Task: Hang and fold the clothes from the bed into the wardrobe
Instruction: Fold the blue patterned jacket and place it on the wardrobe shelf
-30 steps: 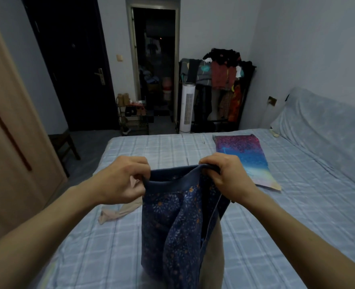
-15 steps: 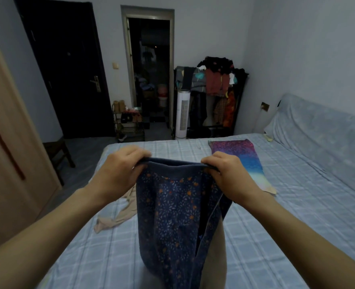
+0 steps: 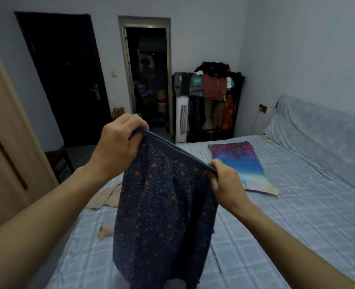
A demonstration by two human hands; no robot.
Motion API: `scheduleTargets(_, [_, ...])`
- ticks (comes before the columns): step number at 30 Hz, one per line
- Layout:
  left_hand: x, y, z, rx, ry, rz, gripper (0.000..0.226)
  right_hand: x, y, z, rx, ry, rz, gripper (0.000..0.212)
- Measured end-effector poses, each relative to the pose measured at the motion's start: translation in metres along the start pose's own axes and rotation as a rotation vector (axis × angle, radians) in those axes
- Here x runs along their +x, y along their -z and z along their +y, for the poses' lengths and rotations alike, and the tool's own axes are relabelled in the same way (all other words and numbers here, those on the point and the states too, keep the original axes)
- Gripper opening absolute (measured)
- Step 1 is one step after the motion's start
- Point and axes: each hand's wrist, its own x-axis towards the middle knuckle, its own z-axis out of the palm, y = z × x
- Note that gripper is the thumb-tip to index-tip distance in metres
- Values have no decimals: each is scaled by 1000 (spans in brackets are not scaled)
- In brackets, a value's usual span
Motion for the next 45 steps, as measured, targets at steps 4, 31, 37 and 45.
scheduleTargets(4, [5,20,-9,35,16,19,16,12,15,-18,18,105,17,7])
scheduleTargets(31, [-14,59,-19,-53,122,117,16,40,62,-49,191,191,-192,18])
scheduleTargets(37, [-18,39,-33,-66,162,93,16,46,60,-42,215,198,-336,23])
scheduleTargets(45, [-11,3,-53,-113,189,-4,22,69,33,0,95,196,-200,27])
